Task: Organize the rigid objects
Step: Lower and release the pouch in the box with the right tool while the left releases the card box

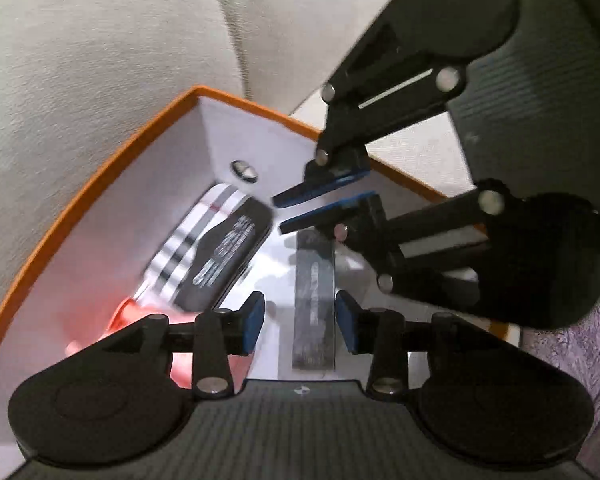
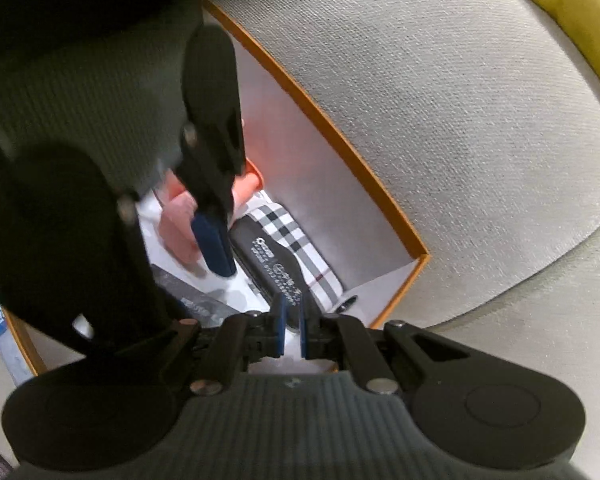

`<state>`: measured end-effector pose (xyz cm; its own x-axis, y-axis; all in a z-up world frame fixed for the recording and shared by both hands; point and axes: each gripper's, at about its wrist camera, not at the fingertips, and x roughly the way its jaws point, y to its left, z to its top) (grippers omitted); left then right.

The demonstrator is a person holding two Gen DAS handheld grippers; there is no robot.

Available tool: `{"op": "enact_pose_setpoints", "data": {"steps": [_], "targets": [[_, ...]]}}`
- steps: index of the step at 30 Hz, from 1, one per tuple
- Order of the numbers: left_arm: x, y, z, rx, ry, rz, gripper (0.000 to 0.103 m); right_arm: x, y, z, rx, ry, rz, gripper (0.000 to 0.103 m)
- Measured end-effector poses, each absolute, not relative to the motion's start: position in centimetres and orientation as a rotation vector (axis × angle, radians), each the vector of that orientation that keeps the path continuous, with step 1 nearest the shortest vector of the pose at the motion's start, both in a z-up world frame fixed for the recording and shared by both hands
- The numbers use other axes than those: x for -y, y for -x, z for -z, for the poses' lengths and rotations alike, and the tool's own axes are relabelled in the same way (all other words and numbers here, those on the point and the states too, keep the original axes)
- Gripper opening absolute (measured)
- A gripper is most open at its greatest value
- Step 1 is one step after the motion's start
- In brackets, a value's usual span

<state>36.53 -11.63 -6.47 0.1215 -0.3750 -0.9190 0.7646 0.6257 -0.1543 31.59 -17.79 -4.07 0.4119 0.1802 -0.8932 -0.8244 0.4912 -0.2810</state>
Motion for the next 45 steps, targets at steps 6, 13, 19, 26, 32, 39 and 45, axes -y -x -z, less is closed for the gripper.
{"op": "enact_pose_setpoints", "data": {"steps": [6, 13, 19, 26, 32, 39, 45], "targets": [[10.5, -34.9, 6.8, -1.257, -0.389, 0.854, 0.045, 17.0, -31.4, 4.5, -0.949, 0.85, -0.735, 0.005], [9.8, -35.3, 8.2, -1.265, -0.319, 0.792, 0.024, 16.6, -30.9, 5.8, -0.969, 0.884, -0.73, 0.005], [8.1, -37.5, 8.5, -1.287, -0.153, 0.722, 0.014, 16.6, -32.4, 6.3, -0.981, 0.861, -0.699, 0.004], [7.1, -38.9, 9.2, -1.32, -0.001, 0.655, 0.01, 16.0, -33.4, 7.1, -0.974, 0.88, -0.654, 0.004], [5.9, -38.2, 7.3, -1.243, -0.008, 0.621, 0.011, 15.3, -34.1, 8.4, -0.989, 0.91, -0.653, 0.005], [4.5, -38.8, 5.5, -1.194, 0.0, 0.597, 0.011, 15.2, -34.6, 8.3, -0.999, 0.859, -0.649, 0.005], [3.3, -38.5, 4.3, -1.161, 0.043, 0.578, 0.011, 15.6, -37.4, 7.8, -1.115, 0.564, -0.605, 0.019]]}}
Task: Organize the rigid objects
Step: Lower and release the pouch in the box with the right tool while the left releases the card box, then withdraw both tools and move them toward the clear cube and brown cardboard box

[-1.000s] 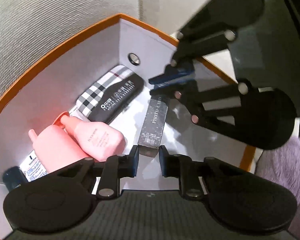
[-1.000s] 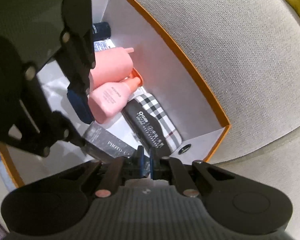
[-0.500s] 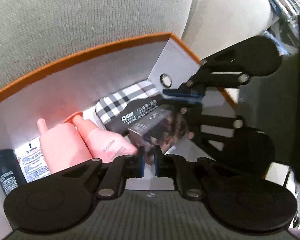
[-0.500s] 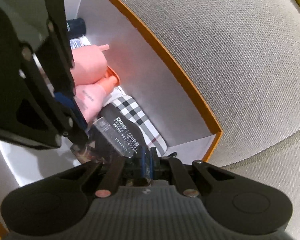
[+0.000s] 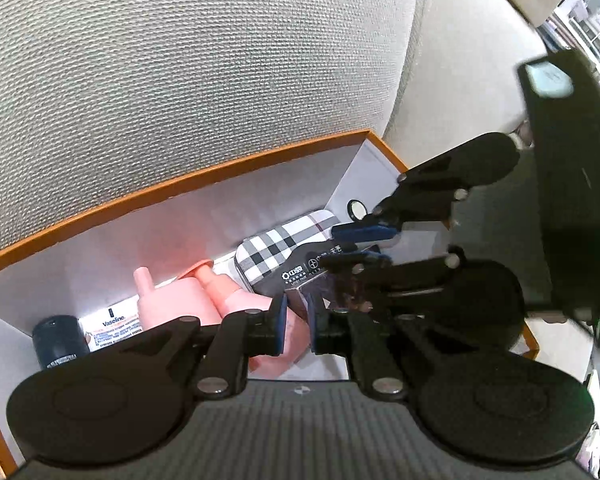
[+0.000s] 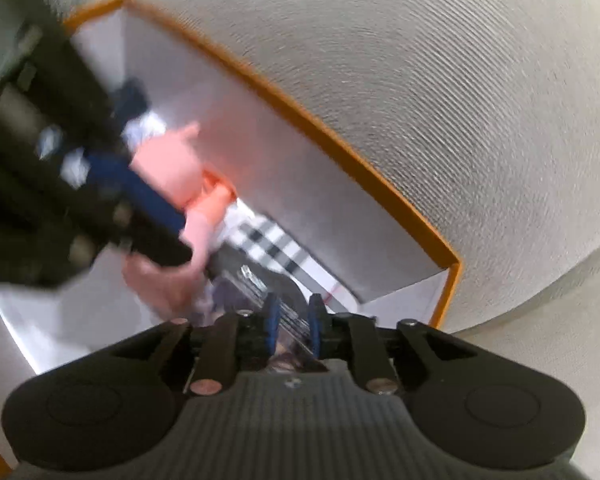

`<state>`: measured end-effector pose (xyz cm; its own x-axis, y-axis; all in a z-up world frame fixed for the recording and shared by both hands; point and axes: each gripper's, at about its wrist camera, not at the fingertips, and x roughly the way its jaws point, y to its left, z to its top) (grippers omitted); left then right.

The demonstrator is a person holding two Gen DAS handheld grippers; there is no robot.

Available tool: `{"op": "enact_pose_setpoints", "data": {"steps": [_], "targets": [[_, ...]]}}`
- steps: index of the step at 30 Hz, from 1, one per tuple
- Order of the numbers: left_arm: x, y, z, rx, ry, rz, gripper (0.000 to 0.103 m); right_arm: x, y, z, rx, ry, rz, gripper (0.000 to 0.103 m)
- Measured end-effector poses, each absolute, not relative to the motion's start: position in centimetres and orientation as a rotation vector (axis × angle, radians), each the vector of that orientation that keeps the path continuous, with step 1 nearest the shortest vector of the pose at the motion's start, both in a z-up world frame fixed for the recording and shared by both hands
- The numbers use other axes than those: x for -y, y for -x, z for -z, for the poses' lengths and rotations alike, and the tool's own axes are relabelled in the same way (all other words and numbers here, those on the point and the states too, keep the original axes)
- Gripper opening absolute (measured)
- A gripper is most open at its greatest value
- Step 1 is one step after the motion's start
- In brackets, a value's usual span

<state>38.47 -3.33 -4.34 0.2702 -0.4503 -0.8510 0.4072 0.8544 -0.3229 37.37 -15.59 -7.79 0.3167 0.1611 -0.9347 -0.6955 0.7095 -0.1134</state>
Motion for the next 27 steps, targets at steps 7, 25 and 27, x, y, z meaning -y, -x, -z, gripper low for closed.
{"op": "enact_pose_setpoints", "data": {"steps": [7, 25, 27], "targets": [[3.0, -37.8, 4.1, -1.155, 0.029, 0.58, 0.011, 14.8, -37.8, 9.0, -1.248, 0.554, -0.599, 0.01], [2.3, -34.3, 1.3, -1.084, 0.03, 0.588, 0.011, 14.0, -34.8, 8.6, -1.198, 0.64, -0.569, 0.011], [2.0, -33.1, 0.1, -1.054, 0.041, 0.594, 0.011, 14.3, -33.8, 7.1, -1.15, 0.63, -0.571, 0.011]]}}
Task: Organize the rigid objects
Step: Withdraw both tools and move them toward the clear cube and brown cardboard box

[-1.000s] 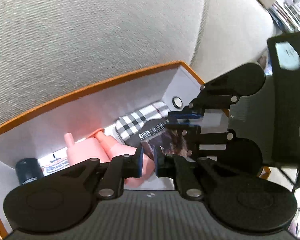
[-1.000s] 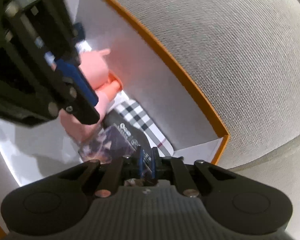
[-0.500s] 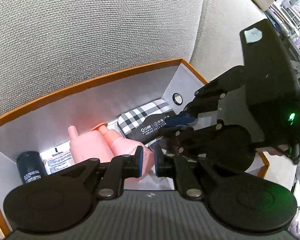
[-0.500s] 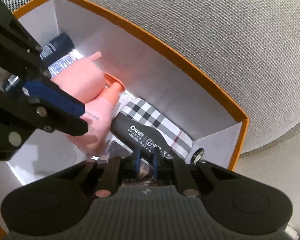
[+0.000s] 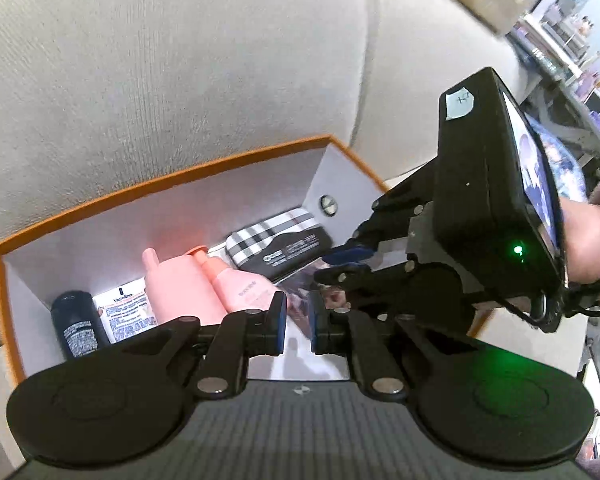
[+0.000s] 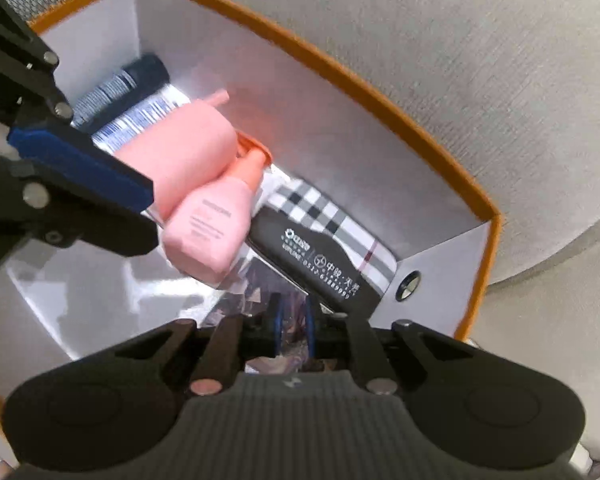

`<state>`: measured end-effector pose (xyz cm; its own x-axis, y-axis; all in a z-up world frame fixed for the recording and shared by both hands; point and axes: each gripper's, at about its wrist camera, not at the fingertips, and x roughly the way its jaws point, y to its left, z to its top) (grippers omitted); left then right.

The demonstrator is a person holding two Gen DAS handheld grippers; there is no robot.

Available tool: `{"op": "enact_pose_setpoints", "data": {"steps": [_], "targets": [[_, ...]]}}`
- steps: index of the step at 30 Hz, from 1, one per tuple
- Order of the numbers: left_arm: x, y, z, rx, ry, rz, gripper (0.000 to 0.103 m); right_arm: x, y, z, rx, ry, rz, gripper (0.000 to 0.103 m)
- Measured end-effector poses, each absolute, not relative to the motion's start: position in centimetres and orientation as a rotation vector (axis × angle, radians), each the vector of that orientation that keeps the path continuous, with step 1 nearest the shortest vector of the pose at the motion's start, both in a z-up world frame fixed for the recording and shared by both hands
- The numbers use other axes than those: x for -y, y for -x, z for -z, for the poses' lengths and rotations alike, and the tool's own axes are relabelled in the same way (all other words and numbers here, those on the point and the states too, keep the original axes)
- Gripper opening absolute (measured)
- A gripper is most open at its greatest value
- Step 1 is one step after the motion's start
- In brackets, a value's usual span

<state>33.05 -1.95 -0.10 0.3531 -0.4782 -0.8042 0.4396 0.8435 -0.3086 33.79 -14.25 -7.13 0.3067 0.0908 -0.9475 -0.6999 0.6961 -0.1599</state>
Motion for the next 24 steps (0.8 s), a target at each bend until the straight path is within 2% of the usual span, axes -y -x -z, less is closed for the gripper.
{"op": "enact_pose_setpoints", "data": {"steps": [7, 13, 14, 16, 19, 23, 24], "targets": [[1.9, -27.7, -2.5, -0.977, 0.079, 0.621, 0.011, 16.1, -29.0, 1.0, -0.99, 0.471, -0.558, 0.012], [2.3, -22.5, -1.8, -0.951, 0.117, 0.613, 0.011, 18.7, -22.8, -2.6, -0.858, 0.351, -0.534, 0.015], [2.4, -21.9, -1.2, -0.954, 0.123, 0.61, 0.014, 19.1, -21.7, -2.8, -0.842, 0.334, -0.534, 0.016], [2.5, -20.7, 0.3, -0.967, 0.155, 0.6, 0.019, 20.0, -19.6, -2.4, -0.824, 0.315, -0.528, 0.026], [2.9, -19.6, 2.4, -0.984, 0.177, 0.556, 0.025, 20.9, -17.0, -0.3, -0.836, 0.304, -0.502, 0.031], [3.9, -18.6, 4.6, -0.967, 0.153, 0.508, 0.042, 22.7, -15.7, 3.2, -0.907, 0.163, -0.399, 0.036], [4.2, -18.3, 5.0, -0.958, 0.132, 0.502, 0.046, 23.1, -15.4, 3.9, -0.913, 0.115, -0.369, 0.045]]}}
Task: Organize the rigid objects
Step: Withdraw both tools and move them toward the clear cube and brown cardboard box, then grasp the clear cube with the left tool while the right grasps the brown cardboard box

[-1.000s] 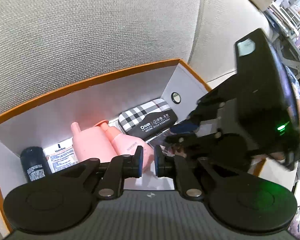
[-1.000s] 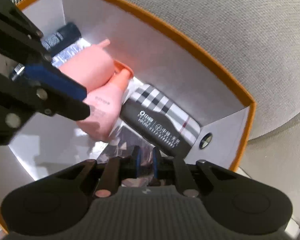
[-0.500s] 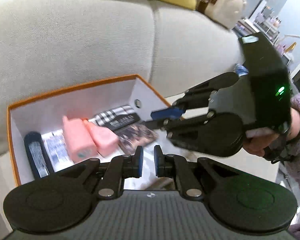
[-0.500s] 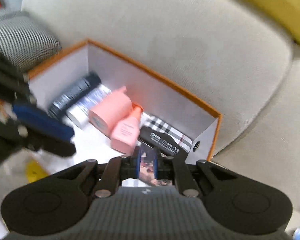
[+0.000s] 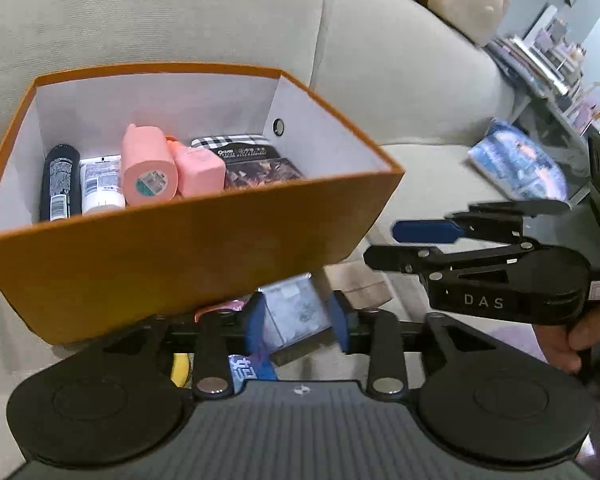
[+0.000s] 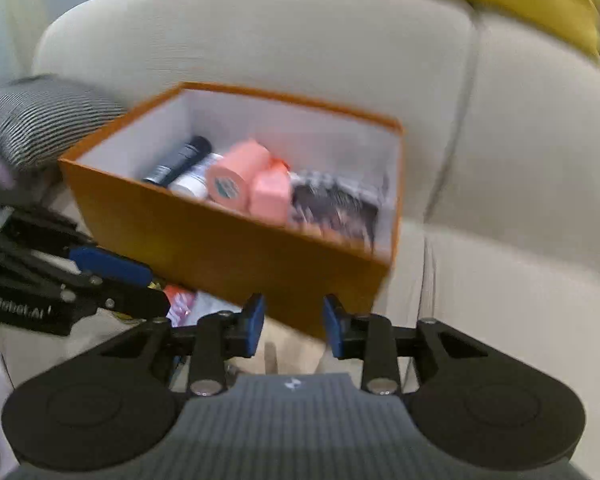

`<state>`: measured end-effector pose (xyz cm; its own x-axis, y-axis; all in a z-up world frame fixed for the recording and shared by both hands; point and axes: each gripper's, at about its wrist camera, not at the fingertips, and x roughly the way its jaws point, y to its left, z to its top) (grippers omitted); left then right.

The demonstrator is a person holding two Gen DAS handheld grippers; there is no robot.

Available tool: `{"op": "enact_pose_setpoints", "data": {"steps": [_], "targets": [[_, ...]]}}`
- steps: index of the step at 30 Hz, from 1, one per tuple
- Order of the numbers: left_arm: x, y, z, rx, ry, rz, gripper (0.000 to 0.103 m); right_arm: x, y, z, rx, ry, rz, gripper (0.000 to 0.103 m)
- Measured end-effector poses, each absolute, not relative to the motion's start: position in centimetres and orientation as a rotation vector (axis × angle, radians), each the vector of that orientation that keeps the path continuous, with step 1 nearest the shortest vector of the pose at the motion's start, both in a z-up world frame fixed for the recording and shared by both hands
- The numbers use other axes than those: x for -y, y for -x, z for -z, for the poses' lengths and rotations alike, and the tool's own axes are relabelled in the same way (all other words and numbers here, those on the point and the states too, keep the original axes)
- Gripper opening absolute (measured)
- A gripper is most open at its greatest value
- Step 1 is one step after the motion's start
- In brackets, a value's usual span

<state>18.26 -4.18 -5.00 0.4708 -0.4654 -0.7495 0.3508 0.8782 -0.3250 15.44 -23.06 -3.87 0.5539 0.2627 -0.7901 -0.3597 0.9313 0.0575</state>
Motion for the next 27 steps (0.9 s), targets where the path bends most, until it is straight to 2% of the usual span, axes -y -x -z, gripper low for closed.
{"op": "enact_pose_setpoints", "data": {"steps": [1, 3, 7, 9, 13, 15, 27], "targets": [[4.6, -18.0, 5.4, -0.95, 0.104, 0.497, 0.048, 23.5, -15.2, 4.5, -0.913, 0.056, -0.334, 0.052], [5.4, -17.6, 6.0, -0.935, 0.044, 0.498, 0.051, 24.0, -14.6, 5.8, -0.918, -0.057, -0.285, 0.055], [6.4, -16.9, 6.8, -0.917, 0.011, 0.499, 0.059, 23.7, -14.0, 7.6, -0.911, -0.17, -0.228, 0.069], [6.7, -16.7, 7.2, -0.915, 0.002, 0.501, 0.065, 23.4, -14.1, 8.2, -0.913, -0.204, -0.233, 0.069], [7.0, -16.4, 7.9, -0.917, -0.009, 0.482, 0.066, 22.8, -14.4, 9.0, -0.924, -0.155, -0.211, 0.066], [7.1, -16.4, 8.2, -0.916, -0.01, 0.474, 0.069, 23.7, -14.1, 9.0, -0.925, -0.199, -0.218, 0.062], [9.3, -16.2, 9.6, -0.874, -0.081, 0.39, 0.074, 26.3, -12.5, 9.1, -0.915, -0.23, -0.143, 0.063]]}}
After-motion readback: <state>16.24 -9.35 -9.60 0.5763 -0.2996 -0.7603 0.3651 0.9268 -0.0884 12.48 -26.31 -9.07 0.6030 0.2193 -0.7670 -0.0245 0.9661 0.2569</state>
